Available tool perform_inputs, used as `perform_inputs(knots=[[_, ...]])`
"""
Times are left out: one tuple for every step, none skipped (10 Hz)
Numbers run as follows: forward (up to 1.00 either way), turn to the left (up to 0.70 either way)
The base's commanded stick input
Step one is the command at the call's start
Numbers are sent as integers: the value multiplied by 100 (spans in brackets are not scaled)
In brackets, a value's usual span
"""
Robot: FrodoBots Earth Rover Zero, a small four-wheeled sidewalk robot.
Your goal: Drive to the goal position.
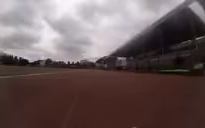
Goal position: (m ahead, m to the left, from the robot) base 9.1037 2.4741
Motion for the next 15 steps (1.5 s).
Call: perform_inputs(knots=[[70, 0], [70, 0], [70, 0], [70, 0], [70, 0], [70, 0], [70, 0], [70, 0], [70, 0], [70, 0], [70, 0], [70, 0], [70, 0], [70, 0], [70, 0]])
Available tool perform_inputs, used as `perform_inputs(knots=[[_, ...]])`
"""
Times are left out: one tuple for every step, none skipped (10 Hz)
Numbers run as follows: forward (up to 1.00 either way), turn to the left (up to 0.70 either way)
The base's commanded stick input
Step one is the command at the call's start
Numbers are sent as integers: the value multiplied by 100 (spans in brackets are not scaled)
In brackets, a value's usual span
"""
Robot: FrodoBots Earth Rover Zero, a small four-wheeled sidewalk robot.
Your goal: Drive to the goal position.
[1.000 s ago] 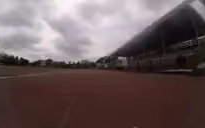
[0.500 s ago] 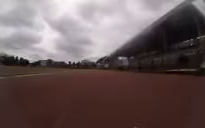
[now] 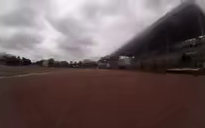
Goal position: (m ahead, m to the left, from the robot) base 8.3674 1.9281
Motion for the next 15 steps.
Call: perform_inputs(knots=[[70, 0], [70, 0], [70, 0], [70, 0], [70, 0], [70, 0], [70, 0], [70, 0], [70, 0], [70, 0], [70, 0], [70, 0], [70, 0], [70, 0], [70, 0]])
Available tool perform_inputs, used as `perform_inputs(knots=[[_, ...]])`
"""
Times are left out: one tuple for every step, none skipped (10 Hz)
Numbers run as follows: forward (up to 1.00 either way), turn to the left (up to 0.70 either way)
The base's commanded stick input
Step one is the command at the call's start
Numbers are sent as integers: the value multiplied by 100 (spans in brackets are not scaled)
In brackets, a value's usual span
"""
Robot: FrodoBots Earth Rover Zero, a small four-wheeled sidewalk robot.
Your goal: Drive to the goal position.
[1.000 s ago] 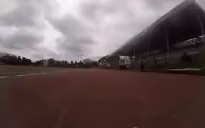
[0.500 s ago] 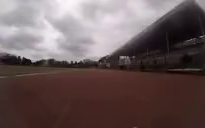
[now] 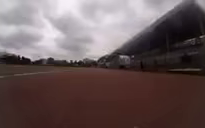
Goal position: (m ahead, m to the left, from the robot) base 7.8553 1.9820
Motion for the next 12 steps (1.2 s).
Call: perform_inputs(knots=[[70, 0], [70, 0], [70, 0], [70, 0], [70, 0], [70, 0], [70, 0], [70, 0], [70, 0], [70, 0], [70, 0], [70, 0]])
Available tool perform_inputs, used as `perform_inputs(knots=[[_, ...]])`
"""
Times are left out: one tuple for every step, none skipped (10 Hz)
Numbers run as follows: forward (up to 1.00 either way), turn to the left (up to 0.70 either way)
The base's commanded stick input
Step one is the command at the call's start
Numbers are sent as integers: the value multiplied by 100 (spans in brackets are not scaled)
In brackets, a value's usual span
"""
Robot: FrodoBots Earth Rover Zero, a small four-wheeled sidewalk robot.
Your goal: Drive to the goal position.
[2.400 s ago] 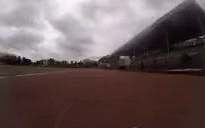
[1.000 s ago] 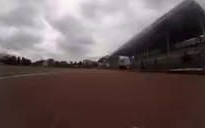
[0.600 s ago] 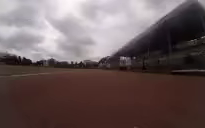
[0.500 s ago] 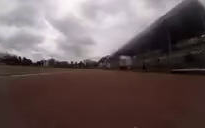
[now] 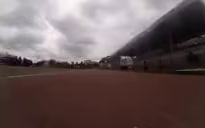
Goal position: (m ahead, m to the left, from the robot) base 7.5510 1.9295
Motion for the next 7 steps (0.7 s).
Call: perform_inputs(knots=[[70, 0], [70, 0], [70, 0], [70, 0], [70, 0], [70, 0], [70, 0]])
